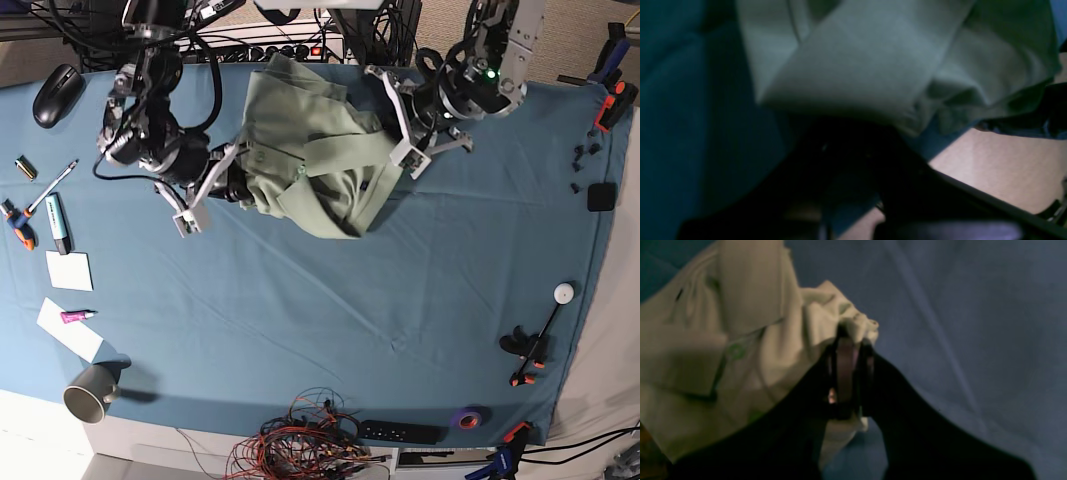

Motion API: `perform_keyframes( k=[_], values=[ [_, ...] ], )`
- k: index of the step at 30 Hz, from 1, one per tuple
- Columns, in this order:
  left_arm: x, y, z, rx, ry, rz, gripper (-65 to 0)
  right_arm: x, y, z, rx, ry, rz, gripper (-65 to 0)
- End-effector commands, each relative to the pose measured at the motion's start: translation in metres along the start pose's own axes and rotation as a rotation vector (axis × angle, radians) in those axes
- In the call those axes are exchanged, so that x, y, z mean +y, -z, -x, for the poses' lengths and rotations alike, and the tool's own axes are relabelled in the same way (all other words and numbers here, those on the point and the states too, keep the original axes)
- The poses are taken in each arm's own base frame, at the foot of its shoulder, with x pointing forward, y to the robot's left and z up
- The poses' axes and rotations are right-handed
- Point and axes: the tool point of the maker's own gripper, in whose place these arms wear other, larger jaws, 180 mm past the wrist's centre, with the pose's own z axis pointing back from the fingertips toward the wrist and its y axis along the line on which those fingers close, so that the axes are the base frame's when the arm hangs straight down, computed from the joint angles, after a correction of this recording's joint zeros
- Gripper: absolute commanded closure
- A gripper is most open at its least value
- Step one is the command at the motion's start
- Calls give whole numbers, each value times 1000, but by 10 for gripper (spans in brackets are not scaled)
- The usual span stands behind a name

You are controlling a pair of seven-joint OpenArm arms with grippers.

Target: Fold the T-shirt properly

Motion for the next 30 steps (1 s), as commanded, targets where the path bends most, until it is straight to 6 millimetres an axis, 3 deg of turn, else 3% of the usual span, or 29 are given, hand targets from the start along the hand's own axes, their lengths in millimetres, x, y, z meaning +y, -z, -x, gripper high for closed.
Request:
perform_keyframes(
  k=[1, 7, 12, 19, 25, 30],
  values=[
    [4, -1, -11, -35, 14, -5, 0, -1, -6, -8, -37, -18, 16, 0],
    [34, 21, -15, -3, -9, -21, 0, 7, -13, 20, 10, 8, 26, 0],
    [67, 34, -39, -10, -4, -60, 0, 17, -13, 38, 36, 51, 8, 0],
    [103, 43, -76, -36, 5, -96, 0, 45, -5, 42, -8, 148, -59, 0],
    [125, 57, -92, -20, -35, -70, 0, 54, -2, 41, -18, 174, -76, 0],
    [147, 59, -110, -20, -50, -97, 0, 63, -6, 59, 11, 211, -100, 0]
  ],
)
